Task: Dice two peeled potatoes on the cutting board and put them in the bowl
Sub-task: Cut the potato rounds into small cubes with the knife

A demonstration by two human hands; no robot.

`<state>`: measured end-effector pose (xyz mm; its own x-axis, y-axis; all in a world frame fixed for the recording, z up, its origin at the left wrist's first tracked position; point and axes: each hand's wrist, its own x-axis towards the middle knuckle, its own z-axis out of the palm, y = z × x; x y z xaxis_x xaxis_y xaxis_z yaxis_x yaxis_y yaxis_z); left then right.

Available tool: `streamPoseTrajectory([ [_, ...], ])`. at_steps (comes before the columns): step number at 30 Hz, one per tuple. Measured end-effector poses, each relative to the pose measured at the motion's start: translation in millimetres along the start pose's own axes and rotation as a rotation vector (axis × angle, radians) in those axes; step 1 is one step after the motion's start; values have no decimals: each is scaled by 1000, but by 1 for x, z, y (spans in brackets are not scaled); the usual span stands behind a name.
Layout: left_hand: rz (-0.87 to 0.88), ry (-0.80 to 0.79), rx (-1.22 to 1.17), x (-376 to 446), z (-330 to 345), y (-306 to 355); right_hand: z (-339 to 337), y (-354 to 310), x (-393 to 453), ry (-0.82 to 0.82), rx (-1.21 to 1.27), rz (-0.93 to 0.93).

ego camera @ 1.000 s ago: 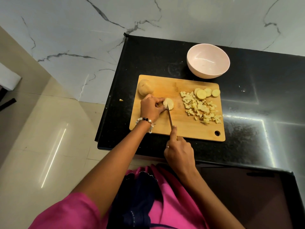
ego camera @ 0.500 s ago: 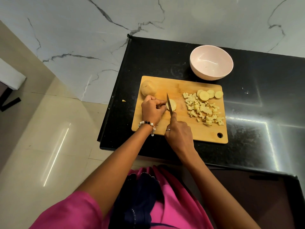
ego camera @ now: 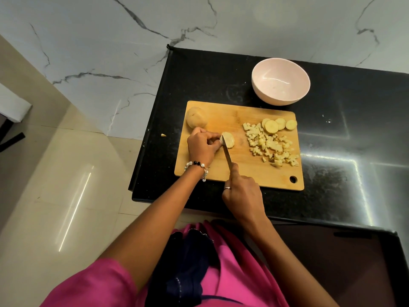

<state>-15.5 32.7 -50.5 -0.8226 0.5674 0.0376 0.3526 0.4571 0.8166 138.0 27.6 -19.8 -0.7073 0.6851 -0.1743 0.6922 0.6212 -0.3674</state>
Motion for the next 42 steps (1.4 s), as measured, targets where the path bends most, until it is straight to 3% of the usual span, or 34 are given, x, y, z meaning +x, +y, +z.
streamPoseTrajectory([
  [6,4,-21,27,-3,-3,2,-23,6,1,123,246,43],
  [9,-23,-28,62,-11,5,12,-27,13,7,192,255,68],
  [14,-82,-38,326,-13,24,30,-27,24,14,233,282,111],
  [18,-64,-101,363,-4,25,33,-28,31,17,244,278,118],
  [27,242,-466,332,31,-6,21,-23,30,23,149,161,22],
  [34,255,-401,354,27,-1,19,-14,20,29,71,-63,9],
  [42,243,-385,407,28,-1,21,-2,13,43,105,-174,-23],
])
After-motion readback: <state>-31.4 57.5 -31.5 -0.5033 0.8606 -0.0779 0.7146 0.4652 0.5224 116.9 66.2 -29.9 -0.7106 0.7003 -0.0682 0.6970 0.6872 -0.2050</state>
